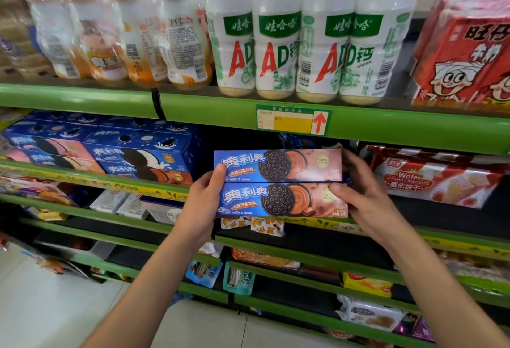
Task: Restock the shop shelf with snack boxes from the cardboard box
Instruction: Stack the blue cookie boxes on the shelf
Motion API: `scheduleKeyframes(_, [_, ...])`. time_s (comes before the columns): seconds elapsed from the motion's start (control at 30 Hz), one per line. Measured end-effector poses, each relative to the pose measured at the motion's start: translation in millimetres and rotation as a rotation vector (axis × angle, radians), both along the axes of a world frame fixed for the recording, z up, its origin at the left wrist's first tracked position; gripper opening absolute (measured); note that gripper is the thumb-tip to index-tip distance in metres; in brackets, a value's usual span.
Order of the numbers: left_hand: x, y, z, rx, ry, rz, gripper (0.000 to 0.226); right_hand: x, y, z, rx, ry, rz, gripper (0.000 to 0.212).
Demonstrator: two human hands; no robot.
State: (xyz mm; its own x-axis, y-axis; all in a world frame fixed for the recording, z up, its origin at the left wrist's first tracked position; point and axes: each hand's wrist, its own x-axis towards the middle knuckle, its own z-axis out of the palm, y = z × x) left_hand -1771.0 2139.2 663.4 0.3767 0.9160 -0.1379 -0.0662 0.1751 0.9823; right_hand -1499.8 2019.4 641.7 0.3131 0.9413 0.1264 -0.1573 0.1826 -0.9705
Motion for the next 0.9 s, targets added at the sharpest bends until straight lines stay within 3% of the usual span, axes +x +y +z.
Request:
scheduleKeyframes(0.5, [0.7, -2.1, -2.8, -0.009, 0.066, 0.030, 0.074, 0.1, -1.6, 3.2, -0.035, -0.035, 0.010, 0.083])
scheduleKeyframes(0.9, [1.2, -3.8, 3.9, -0.024, 0.073, 0.031, 0.071, 0.1, -3.8, 0.9, -0.002, 0.009, 0.026, 0.073])
